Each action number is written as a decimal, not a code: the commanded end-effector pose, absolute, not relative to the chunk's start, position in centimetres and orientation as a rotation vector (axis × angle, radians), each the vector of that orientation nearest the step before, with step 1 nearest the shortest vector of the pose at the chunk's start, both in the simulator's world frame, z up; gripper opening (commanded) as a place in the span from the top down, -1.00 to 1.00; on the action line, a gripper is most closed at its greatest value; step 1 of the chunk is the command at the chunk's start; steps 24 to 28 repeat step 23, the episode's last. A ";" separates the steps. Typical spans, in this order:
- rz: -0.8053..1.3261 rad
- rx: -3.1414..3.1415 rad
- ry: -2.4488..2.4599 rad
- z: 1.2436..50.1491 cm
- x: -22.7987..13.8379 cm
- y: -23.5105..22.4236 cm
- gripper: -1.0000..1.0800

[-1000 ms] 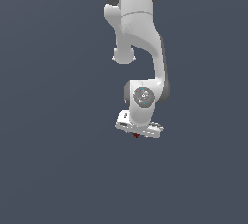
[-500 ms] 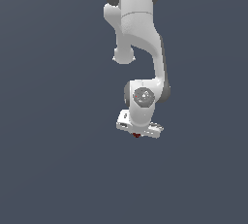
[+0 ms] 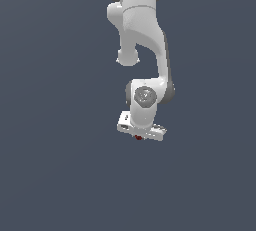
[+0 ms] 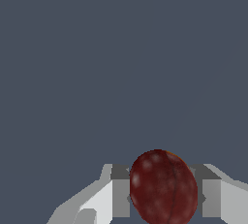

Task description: Pick up the object and move it to a goal position.

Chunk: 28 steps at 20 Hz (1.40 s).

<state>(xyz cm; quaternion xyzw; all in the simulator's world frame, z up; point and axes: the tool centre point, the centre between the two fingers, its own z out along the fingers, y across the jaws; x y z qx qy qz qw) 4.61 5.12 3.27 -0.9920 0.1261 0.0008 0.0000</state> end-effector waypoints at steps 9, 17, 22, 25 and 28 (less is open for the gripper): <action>0.000 -3.116 0.398 11.0 4.5 -0.5 1.00; 0.000 -3.116 0.398 15.9 4.6 -4.0 1.00; 0.000 -3.116 0.398 16.8 4.8 -4.6 1.00; 0.000 -3.116 0.398 16.8 4.8 -4.6 1.00; 0.000 -3.116 0.398 16.8 4.8 -4.6 1.00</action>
